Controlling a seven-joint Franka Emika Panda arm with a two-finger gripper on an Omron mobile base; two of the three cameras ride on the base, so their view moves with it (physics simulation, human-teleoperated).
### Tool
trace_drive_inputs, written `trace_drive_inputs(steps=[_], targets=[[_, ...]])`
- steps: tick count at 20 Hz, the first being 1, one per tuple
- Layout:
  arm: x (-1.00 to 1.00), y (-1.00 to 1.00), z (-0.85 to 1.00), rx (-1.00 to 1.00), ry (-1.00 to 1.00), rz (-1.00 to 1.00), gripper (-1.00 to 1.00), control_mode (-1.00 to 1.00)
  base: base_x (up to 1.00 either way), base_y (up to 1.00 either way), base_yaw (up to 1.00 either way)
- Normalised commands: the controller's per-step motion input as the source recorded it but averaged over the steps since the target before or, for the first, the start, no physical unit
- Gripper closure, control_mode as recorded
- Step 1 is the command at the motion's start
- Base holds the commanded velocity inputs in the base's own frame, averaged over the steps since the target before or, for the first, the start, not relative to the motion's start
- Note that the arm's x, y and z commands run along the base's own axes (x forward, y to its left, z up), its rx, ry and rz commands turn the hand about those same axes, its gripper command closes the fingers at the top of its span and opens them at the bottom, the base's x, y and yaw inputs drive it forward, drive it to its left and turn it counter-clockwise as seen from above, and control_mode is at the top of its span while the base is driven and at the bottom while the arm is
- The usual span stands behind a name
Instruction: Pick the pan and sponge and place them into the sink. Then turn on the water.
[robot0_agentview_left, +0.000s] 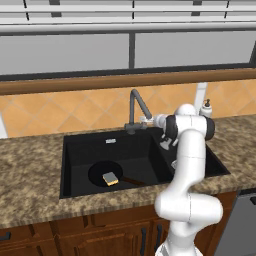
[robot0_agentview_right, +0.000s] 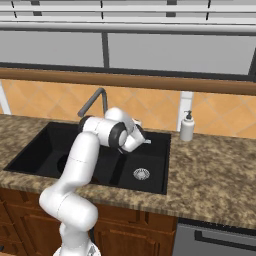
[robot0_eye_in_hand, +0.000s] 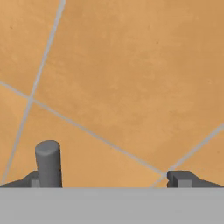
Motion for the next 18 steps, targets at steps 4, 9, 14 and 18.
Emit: trace_drive_inputs(steps=[4,9,14,18], targets=[[0.00,-1.00,-0.14,0.10,-0.02,0.00,-1.00,-1.00,0.00,0.00,0.00],[0.00,-1.00,-0.22,0.09,-0.02,0.00,-1.00,-1.00,0.00,0.00,0.00],[0.00,-1.00,-0.26,0.06,-0.02,0.00,-1.00,-1.00,0.00,0.00,0.00],[0.00,-1.00,-0.25,0.05,-0.01,0.00,-1.00,-1.00,0.00,0.00,0.00]])
